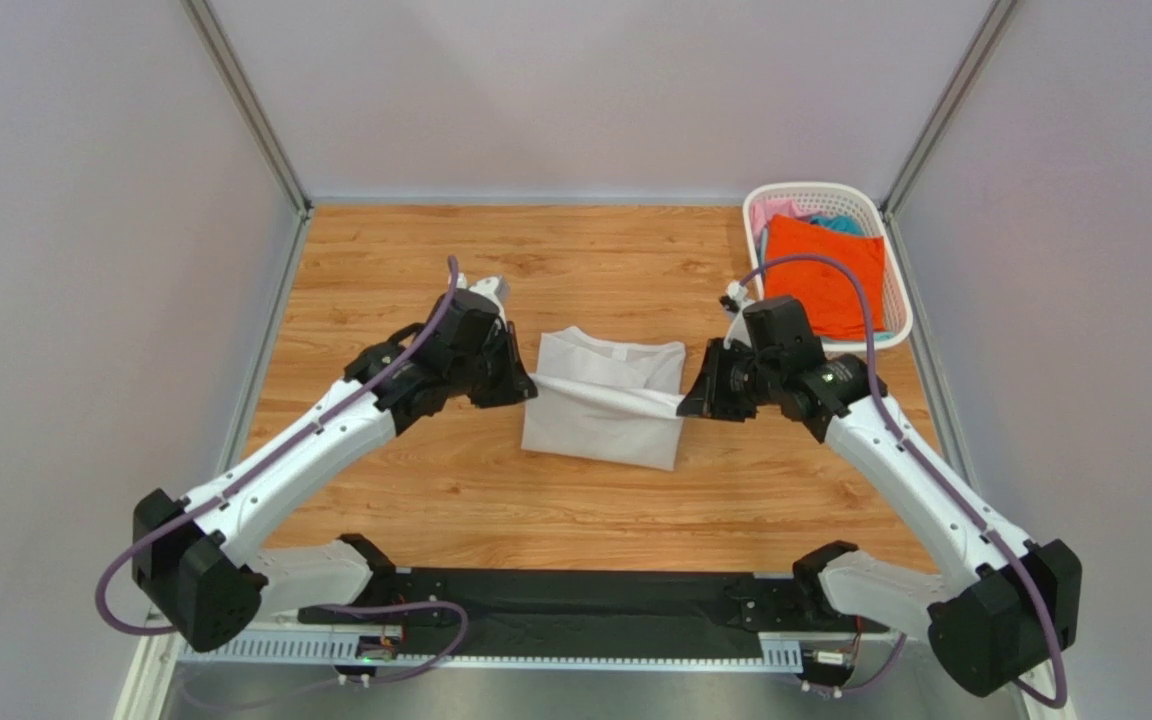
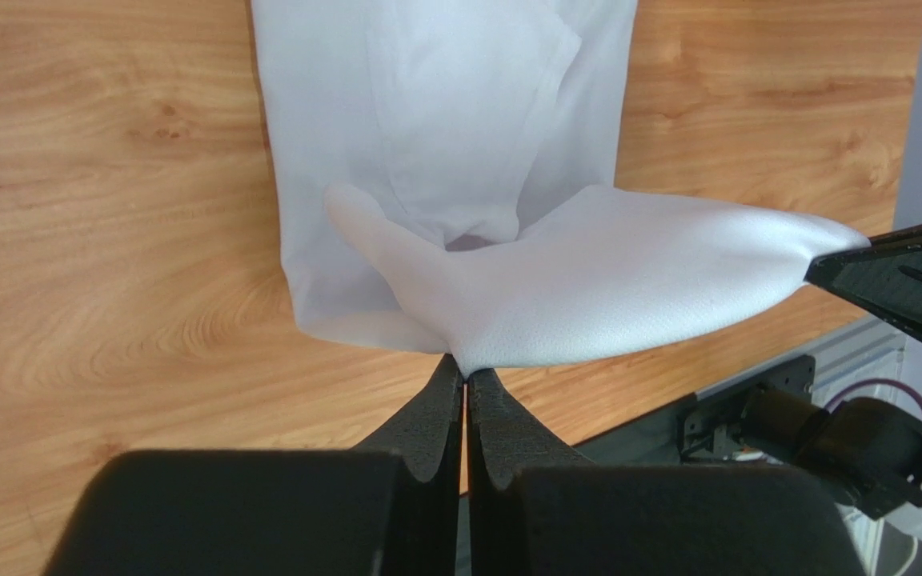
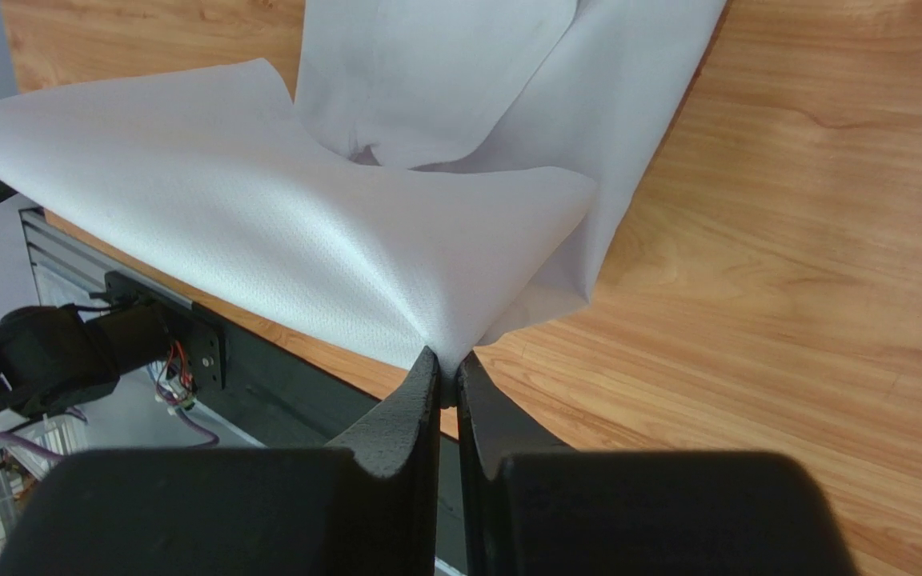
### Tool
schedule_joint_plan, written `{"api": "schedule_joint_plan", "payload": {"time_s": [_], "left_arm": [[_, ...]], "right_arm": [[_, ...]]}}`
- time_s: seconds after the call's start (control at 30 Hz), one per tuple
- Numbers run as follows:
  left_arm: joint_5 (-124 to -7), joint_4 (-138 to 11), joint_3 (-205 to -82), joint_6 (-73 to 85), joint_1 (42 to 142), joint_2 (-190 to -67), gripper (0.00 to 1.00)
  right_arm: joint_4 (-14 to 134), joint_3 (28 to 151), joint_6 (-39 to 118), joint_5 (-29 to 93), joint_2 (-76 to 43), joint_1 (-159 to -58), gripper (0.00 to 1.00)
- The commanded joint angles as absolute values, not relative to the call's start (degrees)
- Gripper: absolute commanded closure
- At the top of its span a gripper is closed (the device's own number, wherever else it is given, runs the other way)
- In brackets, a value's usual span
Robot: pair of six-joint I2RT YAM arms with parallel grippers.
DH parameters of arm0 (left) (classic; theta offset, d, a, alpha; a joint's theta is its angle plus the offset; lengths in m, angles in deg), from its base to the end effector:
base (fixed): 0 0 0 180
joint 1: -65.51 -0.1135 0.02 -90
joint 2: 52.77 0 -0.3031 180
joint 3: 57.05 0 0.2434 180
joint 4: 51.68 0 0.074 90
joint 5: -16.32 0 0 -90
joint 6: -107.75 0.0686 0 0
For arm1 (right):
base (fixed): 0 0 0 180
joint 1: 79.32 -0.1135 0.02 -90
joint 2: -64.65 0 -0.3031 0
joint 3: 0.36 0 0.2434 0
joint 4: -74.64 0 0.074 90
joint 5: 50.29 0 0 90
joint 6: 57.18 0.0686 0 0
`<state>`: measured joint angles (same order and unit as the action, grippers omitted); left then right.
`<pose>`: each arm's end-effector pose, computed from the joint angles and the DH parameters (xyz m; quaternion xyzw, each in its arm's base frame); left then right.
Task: Fold and stack the t-shirts
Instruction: Fold the tshirt
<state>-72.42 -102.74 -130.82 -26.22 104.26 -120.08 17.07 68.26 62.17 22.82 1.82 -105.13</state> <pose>0.1913 -0.1554 0.3204 -0.0378 0.9217 -0.2626 0.2829 0.1805 0.1094 0.2980 -0.0192 0.9357 0.2729 0.2228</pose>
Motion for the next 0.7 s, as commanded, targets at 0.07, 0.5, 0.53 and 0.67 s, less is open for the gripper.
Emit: {"api": "schedule_joint_plan", "payload": {"time_s": [0.07,0.5,0.53,0.67], "left_arm": [[-69.30,-99.18,-137.31,-21.89,100.42,-127.28,1.00],[-67.35,-97.32,-150.23,-17.68,94.96,-146.54,1.00],[-67.09,-97.41,-151.03,-17.32,94.70,-148.99,1.00],[-66.56,-96.97,-156.38,-17.15,92.59,-155.77,1.00]], "right_arm": [[20.90,71.65,59.81,20.99,-2.92,-99.55,0.95],[30.58,78.42,59.37,17.02,-21.91,-92.69,0.93],[31.10,79.90,59.28,17.38,-23.22,-92.60,0.92],[32.86,85.09,59.37,22.03,-33.40,-92.25,0.91]]}}
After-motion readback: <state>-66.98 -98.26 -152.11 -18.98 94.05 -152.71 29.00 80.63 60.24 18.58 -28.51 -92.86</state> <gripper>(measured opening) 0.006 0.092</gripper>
